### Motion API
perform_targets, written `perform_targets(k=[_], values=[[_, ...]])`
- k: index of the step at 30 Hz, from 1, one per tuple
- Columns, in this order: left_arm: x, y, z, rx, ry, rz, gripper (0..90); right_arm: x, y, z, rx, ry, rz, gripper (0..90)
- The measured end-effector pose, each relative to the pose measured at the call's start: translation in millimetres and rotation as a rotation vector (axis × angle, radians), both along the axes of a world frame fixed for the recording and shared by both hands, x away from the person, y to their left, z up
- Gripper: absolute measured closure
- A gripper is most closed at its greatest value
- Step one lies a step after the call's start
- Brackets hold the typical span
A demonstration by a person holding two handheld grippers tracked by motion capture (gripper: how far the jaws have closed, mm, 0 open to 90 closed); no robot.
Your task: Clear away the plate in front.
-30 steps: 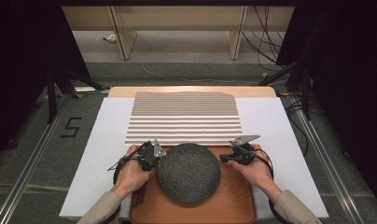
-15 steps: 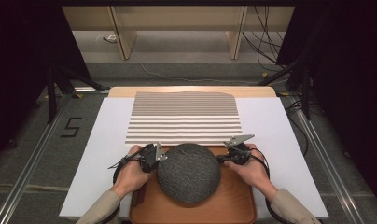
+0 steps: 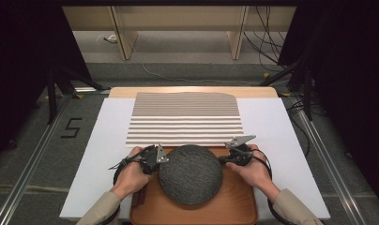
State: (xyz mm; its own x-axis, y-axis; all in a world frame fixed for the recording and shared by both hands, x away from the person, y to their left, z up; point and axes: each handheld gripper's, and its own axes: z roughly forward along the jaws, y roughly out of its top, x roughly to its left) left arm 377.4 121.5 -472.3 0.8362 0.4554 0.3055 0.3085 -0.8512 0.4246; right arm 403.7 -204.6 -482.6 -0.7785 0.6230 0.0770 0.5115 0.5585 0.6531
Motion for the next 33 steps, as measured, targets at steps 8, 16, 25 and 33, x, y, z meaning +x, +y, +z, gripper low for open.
perform_targets(k=[8, 16, 25, 33], values=[[-5.4, -1.7, 0.3, -0.007, 0.008, -0.024, 90.0, -4.9, -2.1, 0.7, 0.002, 0.02, 0.012, 90.0], [-9.8, -4.0, 0.2, 0.004, -0.003, -0.03, 90.0, -9.8, -1.1, 0.9, 0.002, 0.025, 0.023, 90.0], [-11.8, -0.6, 8.5, -0.013, -0.074, 0.0, 89.9, -13.0, -4.4, 4.7, 0.025, -0.018, 0.0, 88.2], [-13.8, 14.3, 16.8, -0.144, -0.099, 0.038, 72.2, -14.6, -19.8, 12.8, 0.076, -0.108, -0.048, 74.5]])
